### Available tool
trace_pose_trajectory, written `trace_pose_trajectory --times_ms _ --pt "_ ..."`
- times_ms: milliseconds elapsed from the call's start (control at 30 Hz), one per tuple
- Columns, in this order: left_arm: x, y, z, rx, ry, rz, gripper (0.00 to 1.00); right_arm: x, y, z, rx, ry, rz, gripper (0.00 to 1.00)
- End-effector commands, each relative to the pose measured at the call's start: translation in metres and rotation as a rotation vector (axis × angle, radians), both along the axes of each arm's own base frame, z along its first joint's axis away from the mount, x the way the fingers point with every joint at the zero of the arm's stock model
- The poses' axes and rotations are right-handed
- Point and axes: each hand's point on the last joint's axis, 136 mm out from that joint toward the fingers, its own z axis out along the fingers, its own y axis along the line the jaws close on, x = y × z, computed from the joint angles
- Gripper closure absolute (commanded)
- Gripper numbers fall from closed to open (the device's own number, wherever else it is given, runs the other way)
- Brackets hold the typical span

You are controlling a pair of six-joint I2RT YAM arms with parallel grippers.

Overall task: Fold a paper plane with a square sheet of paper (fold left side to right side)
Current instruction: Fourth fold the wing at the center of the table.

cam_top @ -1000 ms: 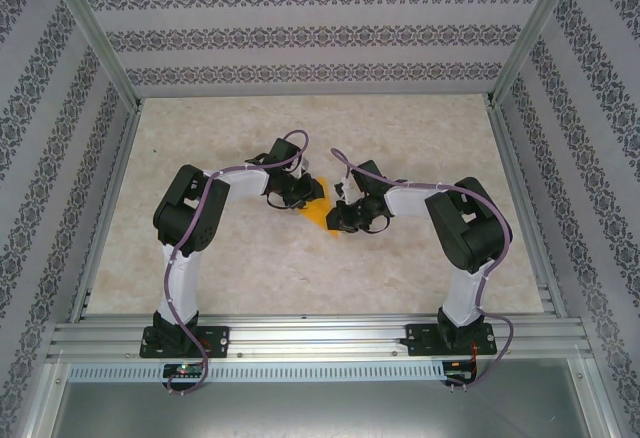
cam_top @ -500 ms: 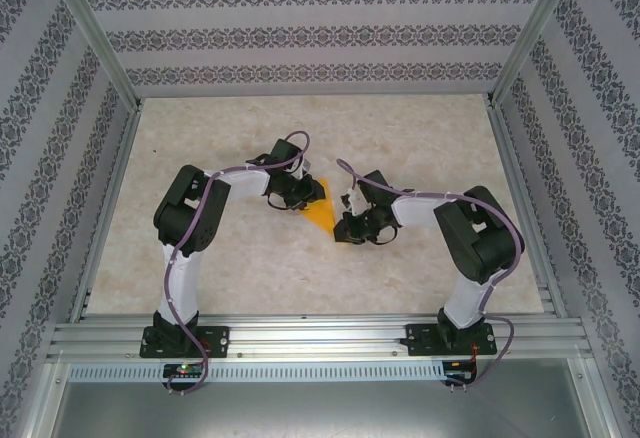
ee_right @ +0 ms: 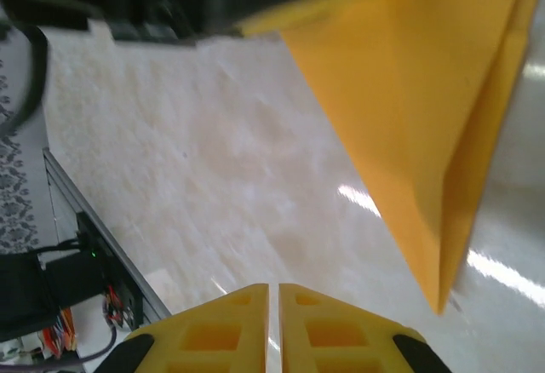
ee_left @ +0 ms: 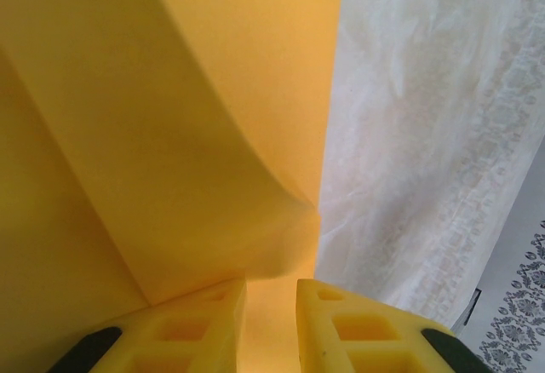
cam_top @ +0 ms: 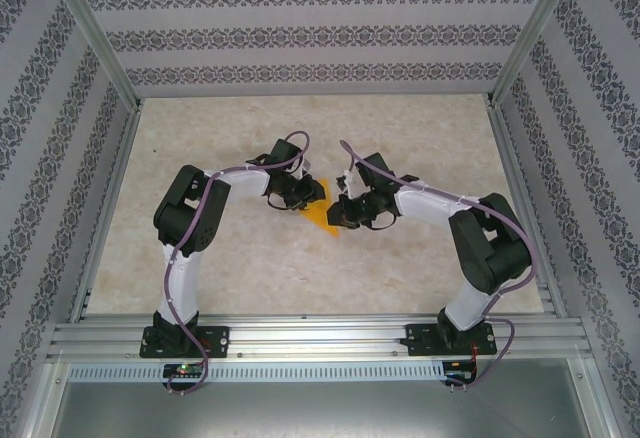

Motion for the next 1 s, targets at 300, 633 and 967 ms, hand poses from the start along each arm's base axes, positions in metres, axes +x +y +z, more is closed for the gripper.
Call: trace_pose_trajectory --times_ms 300,633,967 --pt "-0.016 0.025 -0.039 0.134 0.083 0.042 0.75 0.006 -0.019 -0.063 -0.167 0.055 -0.065 0.89" --pt "-0.014 0.023 -0.031 0.123 0.069 0.038 0.75 -0.037 -0.044 -0.089 -0.259 0.156 -0.031 0.9" --pt "-0.016 0.014 0.032 0.048 -0.055 -0.007 0.86 -0.041 -0.055 -0.103 -0.323 0.18 -0.05 0.94"
